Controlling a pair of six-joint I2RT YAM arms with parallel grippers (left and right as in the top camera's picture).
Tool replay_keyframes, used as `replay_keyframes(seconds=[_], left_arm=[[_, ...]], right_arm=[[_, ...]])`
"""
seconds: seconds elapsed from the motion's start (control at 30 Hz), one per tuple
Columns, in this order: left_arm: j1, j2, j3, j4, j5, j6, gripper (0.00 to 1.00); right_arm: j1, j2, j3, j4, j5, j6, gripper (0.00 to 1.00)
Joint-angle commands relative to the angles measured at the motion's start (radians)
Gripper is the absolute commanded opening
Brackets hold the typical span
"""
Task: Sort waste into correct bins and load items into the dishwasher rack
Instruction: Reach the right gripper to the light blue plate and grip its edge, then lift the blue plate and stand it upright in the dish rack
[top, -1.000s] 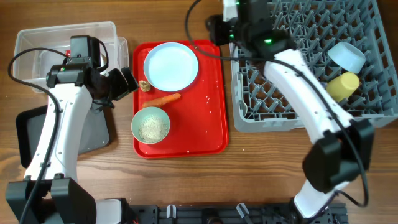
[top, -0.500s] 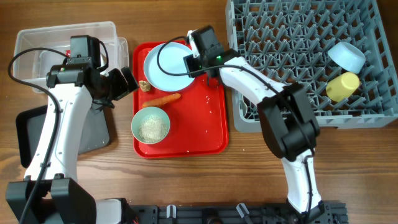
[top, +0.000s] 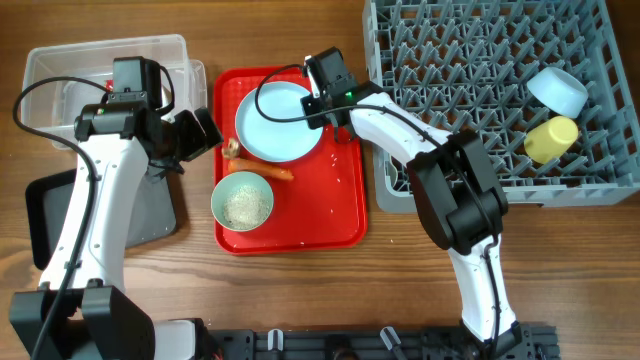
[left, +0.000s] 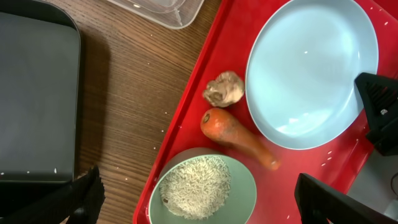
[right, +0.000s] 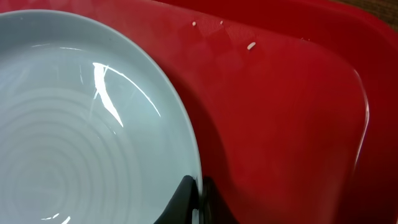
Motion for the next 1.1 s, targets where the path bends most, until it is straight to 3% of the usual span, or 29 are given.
replay_keyframes(seconds=[0.0,0.2,0.37,0.5,0.6,1.07], left_arm=[[0.003,-0.016,0.008,-0.001,0.009,-0.009,1.00],[0.003,-0.016,0.008,-0.001,0.009,-0.009,1.00],[0.003,-0.016,0.008,-0.001,0.009,-0.009,1.00],[0.003,-0.016,0.008,-0.001,0.009,-0.009,1.00],[0.003,-0.016,0.008,-0.001,0.009,-0.009,1.00],[0.003,-0.016,0.008,-0.001,0.009,-0.009,1.00]], right_arm=[[-0.011,-0.054,-0.003,-0.013,0.071,-0.005,0.04],[-0.053,-0.256,-0.003,0.005,0.277,-0.079,0.04],[-0.098,-0.426,-0.003,0.062,0.570,-0.293,0.04],[-0.144,-0.456,-0.003,0.141,0.907,-0.496,0.04],[-0.196,-0.439,-0.003,0.190,1.118,-0.547,0.04],[-0.341,-0.340,-0.072,0.181,1.241,-0.510,0.04]])
